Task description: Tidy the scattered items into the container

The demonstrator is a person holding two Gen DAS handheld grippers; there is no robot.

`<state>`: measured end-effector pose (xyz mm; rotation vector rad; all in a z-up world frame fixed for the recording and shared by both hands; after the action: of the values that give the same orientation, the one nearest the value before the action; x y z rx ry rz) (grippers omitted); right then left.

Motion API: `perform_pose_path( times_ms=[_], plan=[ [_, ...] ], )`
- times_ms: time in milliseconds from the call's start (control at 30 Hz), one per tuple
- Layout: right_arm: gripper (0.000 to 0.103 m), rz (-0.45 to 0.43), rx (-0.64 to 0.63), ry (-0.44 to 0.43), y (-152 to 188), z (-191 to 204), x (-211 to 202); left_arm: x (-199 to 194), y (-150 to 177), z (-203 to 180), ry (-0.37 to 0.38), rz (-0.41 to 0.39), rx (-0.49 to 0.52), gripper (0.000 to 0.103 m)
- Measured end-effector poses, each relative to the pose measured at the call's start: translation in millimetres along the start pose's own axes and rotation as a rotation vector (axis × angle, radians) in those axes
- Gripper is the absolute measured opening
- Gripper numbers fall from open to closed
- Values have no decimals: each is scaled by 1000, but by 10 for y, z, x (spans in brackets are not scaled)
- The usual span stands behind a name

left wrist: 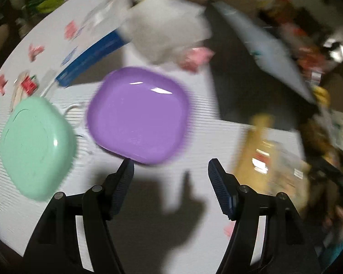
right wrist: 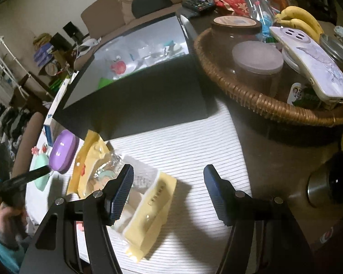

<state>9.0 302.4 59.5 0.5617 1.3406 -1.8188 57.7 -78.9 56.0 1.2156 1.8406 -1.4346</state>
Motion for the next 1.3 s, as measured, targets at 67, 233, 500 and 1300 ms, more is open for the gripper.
perform_pose_path(
  times_ms=[67,233,500,1300],
  plan=[
    [66,-3,21,-14,-12,-40,-12,-104,228,-270,56,11,69,65],
    [66,-4,34,-42,-7,-35,-32,-60,724,-720,64,15,219,61],
    [66,8,-17,-41,63,49,-46,409,839,-913,10,104,223,20],
    [66,109,-13,-79,228,59,111,66,-433,112,-79,-127,-1,47]
  ],
)
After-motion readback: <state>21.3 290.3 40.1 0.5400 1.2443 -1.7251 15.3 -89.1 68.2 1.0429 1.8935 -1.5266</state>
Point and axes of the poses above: each gripper's, at about its wrist camera, not at the fingertips, and x roughly the way its jaws point, z to its left, y to its underside, the point moved 7 cm from there along x, roughly the way its jaws point, and after that the axes turned 5 degrees about -z, right-handed, at the moved point
